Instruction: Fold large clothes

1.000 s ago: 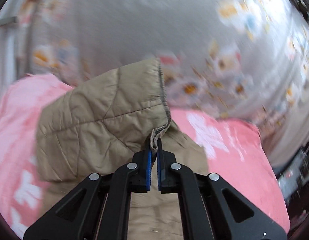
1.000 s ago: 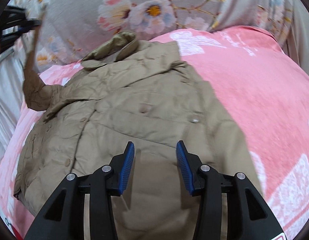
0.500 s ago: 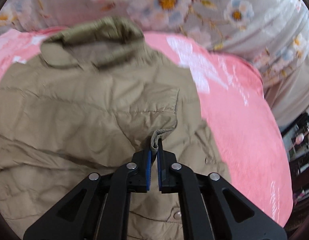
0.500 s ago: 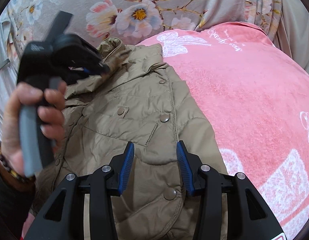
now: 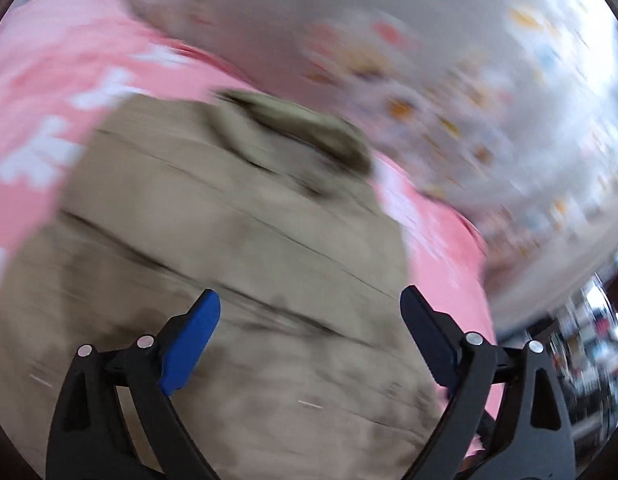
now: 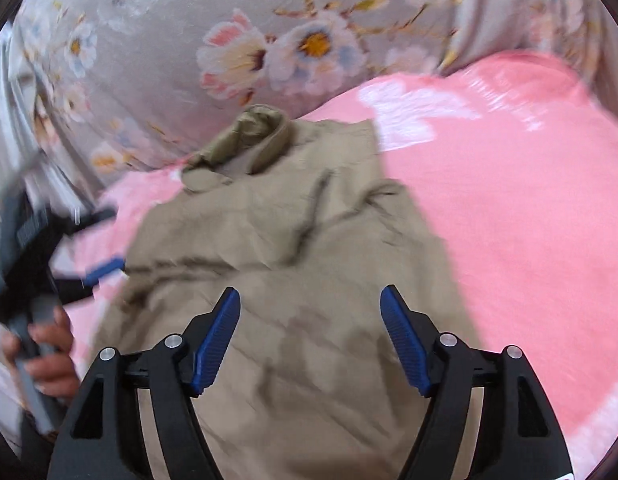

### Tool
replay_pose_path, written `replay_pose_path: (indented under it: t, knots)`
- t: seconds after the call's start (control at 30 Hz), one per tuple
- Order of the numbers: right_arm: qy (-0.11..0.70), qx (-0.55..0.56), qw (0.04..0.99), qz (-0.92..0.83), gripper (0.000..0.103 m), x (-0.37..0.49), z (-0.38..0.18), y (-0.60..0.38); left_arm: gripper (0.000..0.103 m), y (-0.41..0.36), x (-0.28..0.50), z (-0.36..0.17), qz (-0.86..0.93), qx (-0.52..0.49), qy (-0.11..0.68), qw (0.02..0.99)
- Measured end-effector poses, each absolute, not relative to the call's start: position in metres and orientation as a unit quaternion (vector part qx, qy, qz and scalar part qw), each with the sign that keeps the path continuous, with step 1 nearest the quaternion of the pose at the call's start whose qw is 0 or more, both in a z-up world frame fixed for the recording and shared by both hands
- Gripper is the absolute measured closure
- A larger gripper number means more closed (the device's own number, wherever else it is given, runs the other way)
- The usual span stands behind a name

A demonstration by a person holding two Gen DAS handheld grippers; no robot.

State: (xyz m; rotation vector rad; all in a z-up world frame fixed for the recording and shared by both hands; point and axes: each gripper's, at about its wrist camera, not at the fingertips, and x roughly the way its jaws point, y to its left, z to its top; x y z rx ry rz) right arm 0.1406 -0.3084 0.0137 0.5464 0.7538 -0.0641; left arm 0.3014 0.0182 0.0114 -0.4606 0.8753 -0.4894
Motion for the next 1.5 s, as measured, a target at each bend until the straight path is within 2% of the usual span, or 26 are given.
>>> replay_pose_path:
  t: [0.1, 0.23, 0.27, 0.3, 0.37, 0.43, 0.47, 0.5, 0.57, 0.6, 0.63, 0.7, 0.73, 0.87, 0.9, 1.0, 1.23, 1.33, 1.4, 1.43, 1.5]
  knots:
    - [0.376, 0.278, 0.883, -0.042, 0.032, 0.173, 0.005, -0.305, 0.016, 0.082, 0.326, -0.005, -0.165, -0.284, 0.427, 0.842]
    - [0.408, 0.291, 0.864, -0.044, 0.032, 0.211, -0.019, -0.296, 0.017, 0.120, 0.355, -0.031, -0.150, -0.350, 0.448, 0.808]
    - [0.412, 0.289, 0.863, -0.041, 0.039, 0.217, -0.023, -0.293, 0.018, 0.122, 0.361, -0.036, -0.152, -0.358, 0.453, 0.802]
    - [0.416, 0.285, 0.863, -0.039, 0.046, 0.220, -0.026, -0.290, 0.025, 0.124, 0.364, -0.041, -0.153, -0.365, 0.458, 0.796]
    - [0.425, 0.267, 0.864, -0.037, 0.084, 0.231, -0.025, -0.283, 0.029, 0.126, 0.374, -0.052, -0.156, -0.381, 0.465, 0.784]
    - [0.408, 0.260, 0.875, -0.029, 0.096, 0.234, -0.012, -0.282, 0.030, 0.122, 0.379, -0.056, -0.157, -0.388, 0.466, 0.779]
    - [0.391, 0.255, 0.884, -0.025, 0.098, 0.234, 0.001, -0.284, 0.030, 0.120, 0.382, -0.056, -0.159, -0.389, 0.467, 0.778]
    - [0.378, 0.252, 0.891, -0.022, 0.098, 0.234, 0.011, -0.287, 0.031, 0.118, 0.384, -0.054, -0.162, -0.386, 0.468, 0.779]
    - [0.337, 0.243, 0.910, -0.023, 0.099, 0.226, 0.044, -0.297, 0.043, 0.113, 0.390, -0.054, -0.153, -0.374, 0.470, 0.785]
    - [0.319, 0.237, 0.917, -0.030, 0.099, 0.221, 0.057, -0.304, 0.059, 0.110, 0.394, -0.053, -0.141, -0.359, 0.474, 0.791]
    - [0.310, 0.236, 0.920, -0.035, 0.100, 0.218, 0.063, -0.310, 0.068, 0.109, 0.396, -0.053, -0.116, -0.337, 0.479, 0.802]
    - [0.314, 0.232, 0.920, -0.041, 0.100, 0.216, 0.065, -0.321, 0.073, 0.108, 0.396, -0.055, -0.095, -0.316, 0.479, 0.814]
    - [0.336, 0.221, 0.914, -0.049, 0.100, 0.219, 0.052, -0.322, 0.077, 0.106, 0.395, -0.055, -0.090, -0.304, 0.478, 0.819]
    - [0.417, 0.179, 0.887, -0.087, 0.100, 0.233, -0.006, -0.315, 0.084, 0.087, 0.384, -0.052, -0.040, -0.209, 0.462, 0.861]
    - [0.432, 0.176, 0.879, -0.097, 0.100, 0.235, -0.023, -0.316, 0.090, 0.082, 0.382, -0.053, -0.028, -0.181, 0.459, 0.870]
    - [0.442, 0.175, 0.873, -0.106, 0.101, 0.238, -0.044, -0.316, 0.091, 0.074, 0.381, -0.060, -0.010, -0.127, 0.457, 0.880]
    - [0.453, 0.071, 0.877, -0.141, 0.099, 0.247, -0.049, -0.290, 0.091, 0.044, 0.377, -0.068, 0.038, -0.011, 0.430, 0.902]
    - [0.454, 0.078, 0.877, -0.139, 0.097, 0.241, -0.046, -0.294, 0.090, 0.036, 0.374, -0.065, 0.053, 0.030, 0.425, 0.903]
    - [0.453, 0.099, 0.875, -0.140, 0.090, 0.226, -0.036, -0.299, 0.090, 0.042, 0.362, -0.056, 0.046, 0.032, 0.418, 0.907]
    - [0.445, 0.107, 0.876, -0.149, 0.083, 0.213, -0.025, -0.302, 0.089, 0.043, 0.356, -0.049, 0.045, 0.035, 0.414, 0.908]
    - [0.419, 0.107, 0.888, -0.158, 0.081, 0.198, -0.003, -0.299, 0.089, 0.044, 0.340, -0.027, 0.026, 0.041, 0.393, 0.918]
